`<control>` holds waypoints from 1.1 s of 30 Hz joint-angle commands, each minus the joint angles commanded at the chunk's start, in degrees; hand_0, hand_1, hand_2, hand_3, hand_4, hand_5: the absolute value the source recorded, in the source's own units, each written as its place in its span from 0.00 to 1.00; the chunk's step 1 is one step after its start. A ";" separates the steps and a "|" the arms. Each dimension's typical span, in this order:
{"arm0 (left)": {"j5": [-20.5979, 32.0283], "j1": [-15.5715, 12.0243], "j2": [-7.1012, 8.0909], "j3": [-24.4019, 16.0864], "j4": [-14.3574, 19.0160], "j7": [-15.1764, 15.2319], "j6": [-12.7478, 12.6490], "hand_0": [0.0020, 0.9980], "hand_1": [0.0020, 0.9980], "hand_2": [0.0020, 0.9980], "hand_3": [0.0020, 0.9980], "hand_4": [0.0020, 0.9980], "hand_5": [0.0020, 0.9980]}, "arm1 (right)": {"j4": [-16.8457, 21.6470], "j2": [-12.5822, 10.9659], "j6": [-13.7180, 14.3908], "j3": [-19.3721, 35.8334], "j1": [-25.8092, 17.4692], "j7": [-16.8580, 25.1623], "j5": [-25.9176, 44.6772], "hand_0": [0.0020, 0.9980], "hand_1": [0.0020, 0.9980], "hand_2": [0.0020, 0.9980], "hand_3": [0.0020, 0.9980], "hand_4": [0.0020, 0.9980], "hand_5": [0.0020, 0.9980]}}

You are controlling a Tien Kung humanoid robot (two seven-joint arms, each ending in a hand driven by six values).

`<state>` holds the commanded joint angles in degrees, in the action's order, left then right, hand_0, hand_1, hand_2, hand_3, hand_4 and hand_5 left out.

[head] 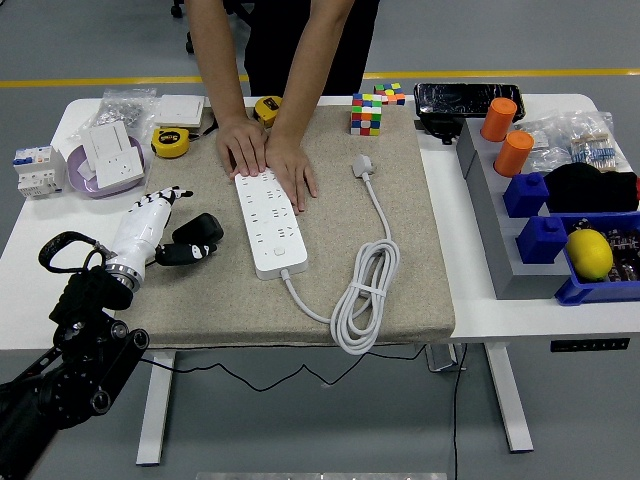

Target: Pick up the plug,place it near the board,insert it into the board,press the button

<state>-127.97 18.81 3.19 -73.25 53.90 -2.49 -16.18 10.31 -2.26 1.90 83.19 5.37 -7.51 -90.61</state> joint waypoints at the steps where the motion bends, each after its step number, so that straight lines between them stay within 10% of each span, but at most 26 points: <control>1: -0.51 0.02 -0.01 0.02 -0.05 -0.03 -0.24 0.86 0.74 0.64 0.71 0.92 0.26 | 0.00 0.00 0.00 0.00 0.02 0.01 0.03 0.62 0.58 0.62 0.54 0.88 0.61; 24: -2.03 1.09 -0.24 0.70 -2.23 0.14 -1.72 0.75 0.62 0.48 0.52 0.91 0.27 | 0.00 -0.04 0.08 0.23 0.25 0.03 0.22 0.62 0.58 0.62 0.54 0.88 0.61; 25: -2.03 1.07 -0.25 0.69 -2.27 0.08 -1.72 0.71 0.57 0.44 0.50 0.70 0.24 | 0.00 -0.04 0.08 0.23 0.25 0.03 0.23 0.62 0.58 0.62 0.54 0.88 0.61; 33: -2.03 1.16 -0.27 0.63 -2.43 0.11 -2.16 0.67 0.49 0.41 0.47 0.56 0.26 | 0.00 -0.09 0.09 0.26 0.35 0.03 0.27 0.62 0.58 0.62 0.54 0.88 0.61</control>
<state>-130.00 19.97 2.92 -72.62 51.47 -2.38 -18.33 10.31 -2.35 1.99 83.45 5.71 -7.48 -90.33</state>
